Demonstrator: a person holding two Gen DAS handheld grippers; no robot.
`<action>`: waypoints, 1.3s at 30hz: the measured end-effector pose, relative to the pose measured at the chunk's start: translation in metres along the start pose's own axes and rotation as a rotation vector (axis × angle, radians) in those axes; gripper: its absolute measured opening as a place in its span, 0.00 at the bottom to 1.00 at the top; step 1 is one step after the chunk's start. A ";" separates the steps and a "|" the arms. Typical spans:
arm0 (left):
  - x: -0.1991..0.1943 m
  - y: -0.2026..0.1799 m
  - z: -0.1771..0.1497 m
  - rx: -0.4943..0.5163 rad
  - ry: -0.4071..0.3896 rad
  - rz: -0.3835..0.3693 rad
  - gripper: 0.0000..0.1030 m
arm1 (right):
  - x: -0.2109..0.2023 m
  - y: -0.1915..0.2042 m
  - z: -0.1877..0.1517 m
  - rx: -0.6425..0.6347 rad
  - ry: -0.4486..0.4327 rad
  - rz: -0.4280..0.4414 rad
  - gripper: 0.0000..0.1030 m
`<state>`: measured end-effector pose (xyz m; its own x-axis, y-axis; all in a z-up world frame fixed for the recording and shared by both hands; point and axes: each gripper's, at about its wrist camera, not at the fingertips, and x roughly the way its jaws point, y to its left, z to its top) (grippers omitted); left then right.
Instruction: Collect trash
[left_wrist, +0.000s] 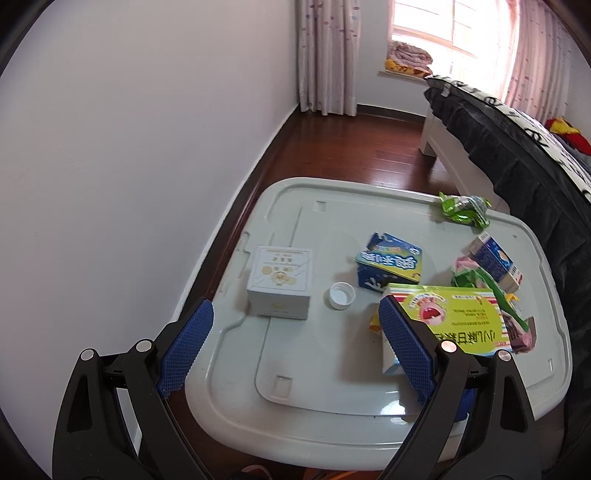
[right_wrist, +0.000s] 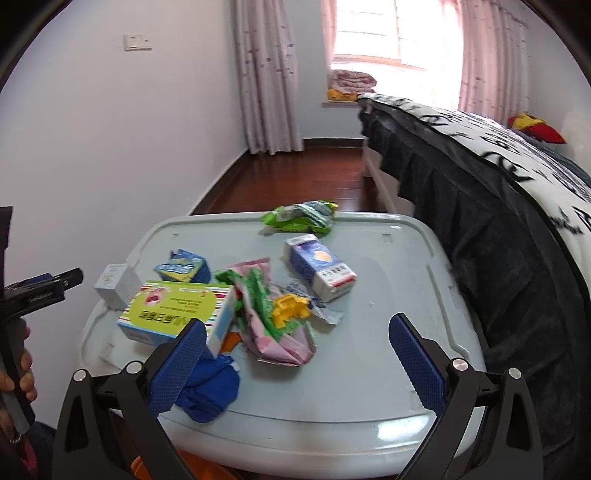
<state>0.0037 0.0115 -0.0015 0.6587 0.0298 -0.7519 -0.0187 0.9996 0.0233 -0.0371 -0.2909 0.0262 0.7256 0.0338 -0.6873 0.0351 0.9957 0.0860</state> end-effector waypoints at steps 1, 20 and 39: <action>0.000 0.003 0.001 -0.009 0.000 0.008 0.86 | 0.000 0.003 0.003 -0.028 -0.005 0.035 0.95; 0.006 0.047 0.009 -0.113 0.011 0.028 0.86 | 0.121 0.135 0.063 -0.841 0.440 0.633 0.95; 0.011 0.046 0.009 -0.088 0.031 -0.009 0.86 | 0.176 0.171 0.025 -1.050 0.635 0.617 0.88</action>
<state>0.0172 0.0582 -0.0025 0.6355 0.0199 -0.7719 -0.0799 0.9960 -0.0401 0.1135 -0.1173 -0.0623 -0.0124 0.2415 -0.9703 -0.9134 0.3922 0.1092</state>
